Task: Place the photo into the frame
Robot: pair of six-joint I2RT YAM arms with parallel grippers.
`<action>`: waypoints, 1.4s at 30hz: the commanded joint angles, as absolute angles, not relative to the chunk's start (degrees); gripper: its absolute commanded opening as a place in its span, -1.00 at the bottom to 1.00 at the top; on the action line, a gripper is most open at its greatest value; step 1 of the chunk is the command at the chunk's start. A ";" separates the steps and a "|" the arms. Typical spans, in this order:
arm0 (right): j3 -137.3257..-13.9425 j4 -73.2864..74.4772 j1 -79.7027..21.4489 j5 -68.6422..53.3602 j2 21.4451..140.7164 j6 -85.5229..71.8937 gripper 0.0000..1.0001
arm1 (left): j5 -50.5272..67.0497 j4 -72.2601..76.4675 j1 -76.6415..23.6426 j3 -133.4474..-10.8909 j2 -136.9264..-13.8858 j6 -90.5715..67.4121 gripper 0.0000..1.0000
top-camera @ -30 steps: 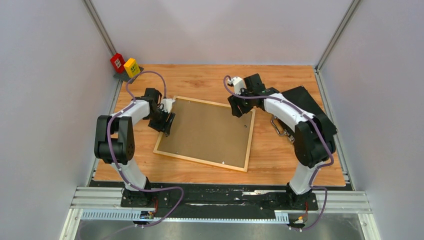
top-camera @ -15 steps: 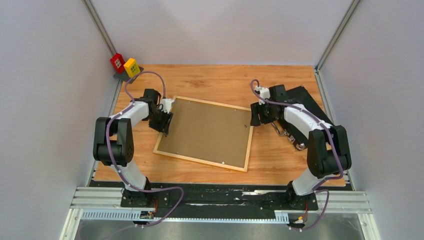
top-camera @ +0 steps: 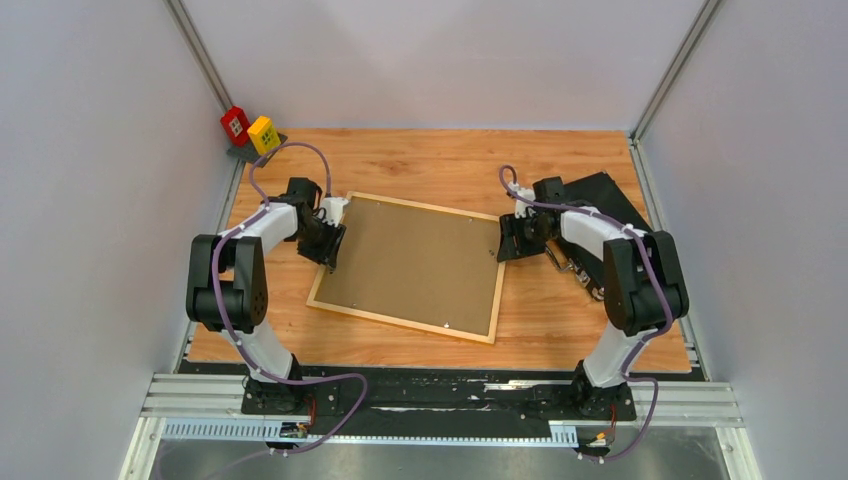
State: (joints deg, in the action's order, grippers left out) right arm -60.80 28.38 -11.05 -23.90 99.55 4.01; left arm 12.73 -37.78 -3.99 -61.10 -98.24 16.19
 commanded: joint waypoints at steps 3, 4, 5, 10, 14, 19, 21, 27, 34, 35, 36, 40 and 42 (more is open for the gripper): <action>-61.52 26.31 -10.77 -26.36 101.52 2.64 -0.10 | 12.44 -37.87 -4.17 -60.15 -97.34 16.26 -0.03; -61.52 26.31 -10.73 -26.37 101.71 2.70 -0.14 | 12.46 -37.92 -4.16 -60.18 -97.32 16.26 -0.03; -61.60 26.32 -10.76 -26.49 101.98 2.72 -0.18 | 12.54 -38.02 -4.19 -60.26 -97.24 16.26 -0.03; -61.79 26.28 -10.73 -26.47 102.82 2.80 -0.36 | 12.70 -38.37 -4.21 -60.42 -97.12 16.47 -0.03; -61.96 26.31 -10.70 -26.28 103.22 2.90 -0.49 | 12.28 -38.49 -4.18 -60.13 -97.03 17.26 -0.06; -62.10 26.34 -10.73 -26.11 103.40 3.08 -0.56 | 11.50 -38.76 -4.17 -60.03 -96.80 18.25 -0.14; -62.13 26.31 -10.65 -26.12 103.45 3.16 -0.58 | 11.20 -39.01 -4.18 -59.92 -96.59 18.73 -0.16; -62.15 26.29 -10.74 -26.19 103.62 3.25 -0.62 | 10.52 -39.23 -4.22 -59.64 -96.14 19.63 -0.19; -62.23 26.35 -10.73 -26.10 103.80 3.34 -0.65 | 10.27 -39.61 -4.20 -59.29 -95.92 20.34 -0.21; -62.23 26.37 -10.72 -26.10 103.84 3.34 -0.65 | 10.22 -39.70 -4.17 -59.25 -95.83 20.41 -0.21; -62.23 26.31 -10.79 -26.04 103.86 3.34 -0.65 | 10.25 -39.76 -4.21 -59.25 -95.82 20.40 -0.21; -62.23 26.33 -10.71 -25.97 103.89 3.43 -0.66 | 10.39 -39.98 -4.22 -59.40 -95.74 20.53 -0.23; -62.23 26.34 -10.70 -25.93 103.86 3.48 -0.66 | 10.37 -40.05 -4.22 -59.34 -95.65 20.68 -0.25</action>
State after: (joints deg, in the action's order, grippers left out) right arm -61.23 28.34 -10.79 -27.68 102.30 1.54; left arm 11.20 -37.82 -4.01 -60.47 -97.23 18.59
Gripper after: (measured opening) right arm 0.243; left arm 0.393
